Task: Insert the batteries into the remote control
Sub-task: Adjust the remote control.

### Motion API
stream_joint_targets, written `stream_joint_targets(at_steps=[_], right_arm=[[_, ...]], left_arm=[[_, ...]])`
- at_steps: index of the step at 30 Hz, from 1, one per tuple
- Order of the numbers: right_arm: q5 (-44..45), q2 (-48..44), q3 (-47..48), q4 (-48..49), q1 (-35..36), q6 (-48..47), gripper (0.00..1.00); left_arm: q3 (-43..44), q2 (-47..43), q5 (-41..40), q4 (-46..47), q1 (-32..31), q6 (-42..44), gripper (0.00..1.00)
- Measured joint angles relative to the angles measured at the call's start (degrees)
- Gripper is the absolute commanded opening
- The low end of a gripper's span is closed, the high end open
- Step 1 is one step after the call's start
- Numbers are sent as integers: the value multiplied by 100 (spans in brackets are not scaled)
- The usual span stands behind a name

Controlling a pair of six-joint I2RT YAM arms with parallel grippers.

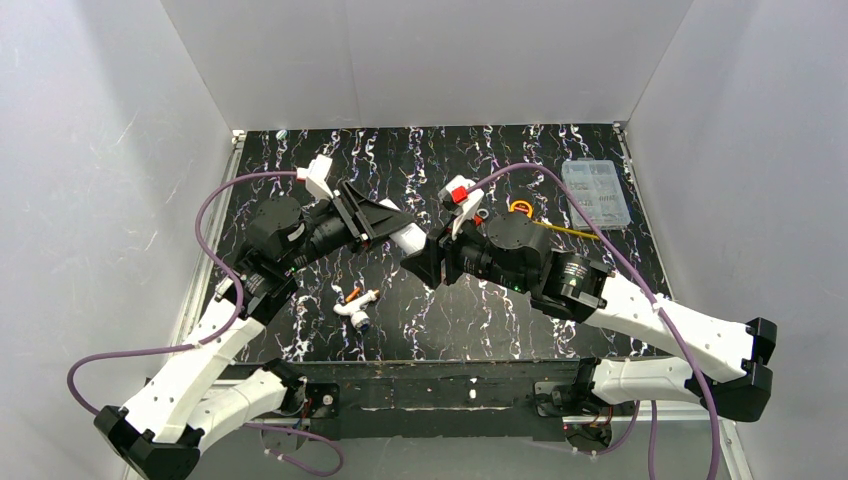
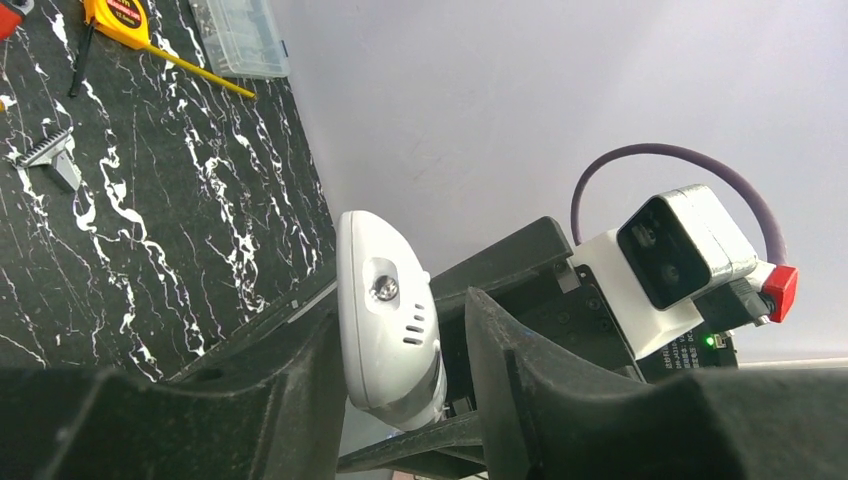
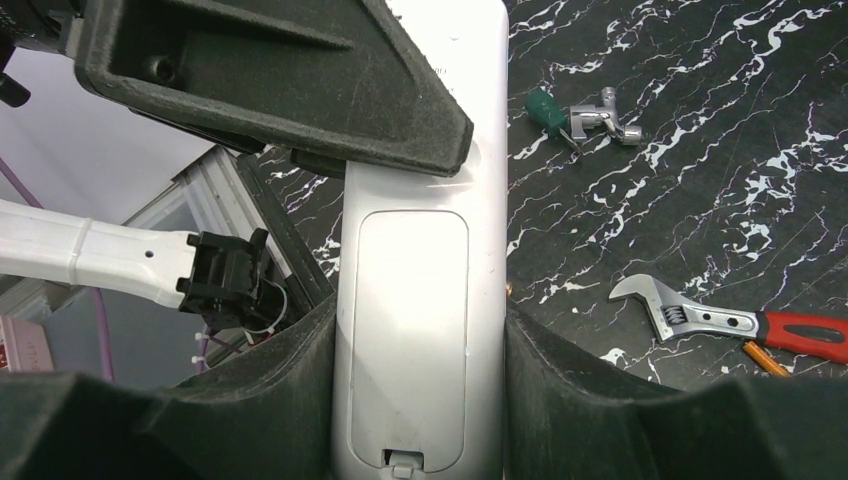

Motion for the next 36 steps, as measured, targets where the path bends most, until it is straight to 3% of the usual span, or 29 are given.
stream_joint_targets(at_steps=[4,12,17,32,36], right_arm=[[0,0,0,0,0,2,1],[-55,0,0,0,0,4,1],[-116,0,0,0,0,4,1],[-245,-9,-11,0,0,26,1],[-260,-15,-20,0,0,28,1]], left_arm=[[0,-20,-42,-44,0,31,36],[0,-59,-118,-140,0,81,47],[0,-87,-162,-162,0,103,48],[0,-114,-286,-291,0,122,40],[0,-125,-293,-291,0,122,34]])
